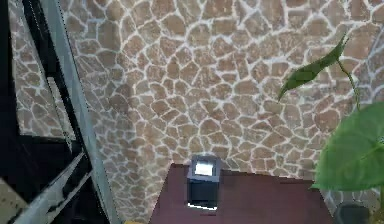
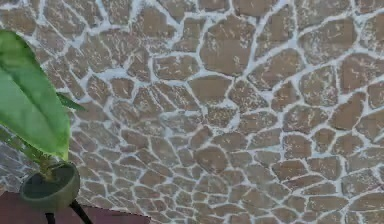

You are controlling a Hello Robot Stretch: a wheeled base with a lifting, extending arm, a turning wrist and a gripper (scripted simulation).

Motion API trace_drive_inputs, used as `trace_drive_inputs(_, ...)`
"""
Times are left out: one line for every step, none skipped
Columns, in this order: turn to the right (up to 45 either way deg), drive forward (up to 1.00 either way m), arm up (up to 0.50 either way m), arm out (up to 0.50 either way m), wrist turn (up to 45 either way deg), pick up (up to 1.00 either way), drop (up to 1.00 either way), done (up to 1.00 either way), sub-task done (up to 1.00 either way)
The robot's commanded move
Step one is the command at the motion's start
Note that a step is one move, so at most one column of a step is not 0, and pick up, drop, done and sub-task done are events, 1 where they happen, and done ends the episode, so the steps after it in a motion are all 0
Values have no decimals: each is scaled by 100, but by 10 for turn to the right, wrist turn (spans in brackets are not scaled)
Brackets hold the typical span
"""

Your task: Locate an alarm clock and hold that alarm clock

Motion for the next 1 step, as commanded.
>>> trace_drive_inputs(-450, 0, 0, 0, 0, 0, 0, 0, 0)
